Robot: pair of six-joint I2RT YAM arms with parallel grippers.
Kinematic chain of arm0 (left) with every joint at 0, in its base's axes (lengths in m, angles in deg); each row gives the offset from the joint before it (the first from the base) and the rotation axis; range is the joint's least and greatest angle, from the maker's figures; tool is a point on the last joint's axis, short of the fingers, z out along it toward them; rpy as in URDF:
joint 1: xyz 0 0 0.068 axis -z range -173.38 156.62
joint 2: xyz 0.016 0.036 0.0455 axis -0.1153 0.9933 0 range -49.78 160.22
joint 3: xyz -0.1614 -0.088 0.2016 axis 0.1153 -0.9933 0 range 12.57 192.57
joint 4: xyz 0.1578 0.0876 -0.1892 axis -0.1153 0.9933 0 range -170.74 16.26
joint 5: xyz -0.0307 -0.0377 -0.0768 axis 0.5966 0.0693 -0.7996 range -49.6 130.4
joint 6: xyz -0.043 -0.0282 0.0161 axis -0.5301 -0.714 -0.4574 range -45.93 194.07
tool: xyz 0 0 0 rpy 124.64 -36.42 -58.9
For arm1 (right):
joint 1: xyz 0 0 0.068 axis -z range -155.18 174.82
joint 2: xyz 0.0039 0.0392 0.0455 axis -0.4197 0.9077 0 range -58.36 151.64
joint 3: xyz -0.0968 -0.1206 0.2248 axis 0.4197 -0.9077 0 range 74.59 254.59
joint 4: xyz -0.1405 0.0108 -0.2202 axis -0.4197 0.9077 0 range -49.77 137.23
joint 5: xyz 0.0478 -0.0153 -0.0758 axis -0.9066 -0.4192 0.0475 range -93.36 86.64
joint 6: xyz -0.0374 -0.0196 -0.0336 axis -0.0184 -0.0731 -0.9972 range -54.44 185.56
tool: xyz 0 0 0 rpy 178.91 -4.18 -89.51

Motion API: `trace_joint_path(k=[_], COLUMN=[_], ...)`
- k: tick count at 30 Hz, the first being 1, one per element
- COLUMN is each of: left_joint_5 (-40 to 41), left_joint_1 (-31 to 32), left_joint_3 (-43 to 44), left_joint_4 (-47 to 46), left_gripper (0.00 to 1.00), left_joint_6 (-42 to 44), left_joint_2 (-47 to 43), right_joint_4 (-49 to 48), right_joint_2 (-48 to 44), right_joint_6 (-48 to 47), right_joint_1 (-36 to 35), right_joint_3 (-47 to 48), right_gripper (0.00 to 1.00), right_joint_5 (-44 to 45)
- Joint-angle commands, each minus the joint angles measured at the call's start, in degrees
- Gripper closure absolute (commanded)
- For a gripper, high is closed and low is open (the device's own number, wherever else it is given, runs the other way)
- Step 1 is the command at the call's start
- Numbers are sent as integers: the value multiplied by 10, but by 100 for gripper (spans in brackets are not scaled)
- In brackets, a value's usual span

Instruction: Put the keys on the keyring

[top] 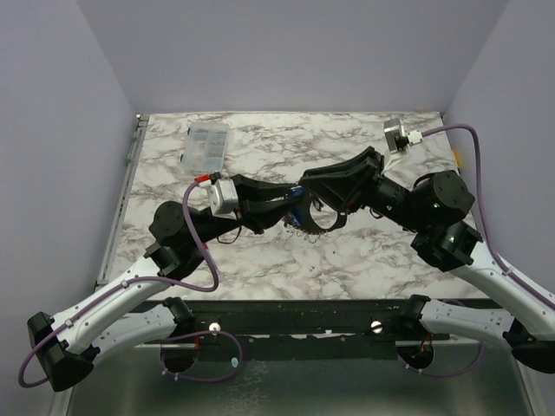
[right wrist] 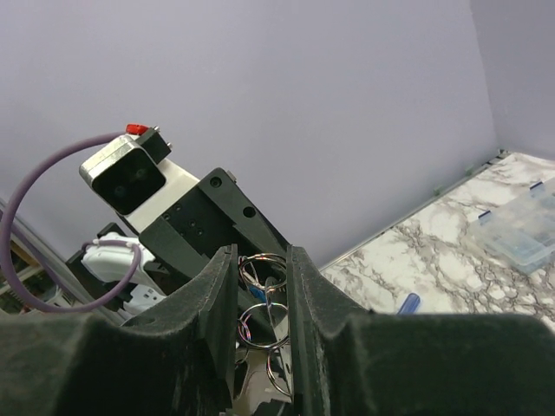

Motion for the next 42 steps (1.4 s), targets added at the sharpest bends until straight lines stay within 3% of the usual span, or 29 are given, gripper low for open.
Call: trace_joint_path(k=[1,5,12,14,17,22,31,42], left_joint_5=[23,5,-12,-31,-83,-121,-122,5], left_joint_1=[-1,-1,-1,-1,-1,-1,-1,-1], left_joint_3=[-14,-9,-4,5,22,45,94,99], left_joint_4=[45,45,37,38,46,81,241,213], left_gripper=[68,71,38,34,17,6,3,12], left_joint_6=[-12,-14,-50,-73,-96,-112,-57,-54], left_joint_2=[0,4,15,22,30,18,-22,-39], right_joint_4=[-68,-69,-48,-42,-26,-2,54,63], right_joint_2=[-1,6,17,17,20,18,10,12], right_joint_6=[22,36,58,59,55,38,-14,-31], right_joint_1=[-2,-2,-2,-2,-1,-1,-1,-1], right_joint_3=[33,35,54,53,57,58,68,65], right_gripper=[99,99,99,99,99,100,99,99], right_joint_5=[-14,-23,-58,-61,-66,-59,-40,-64])
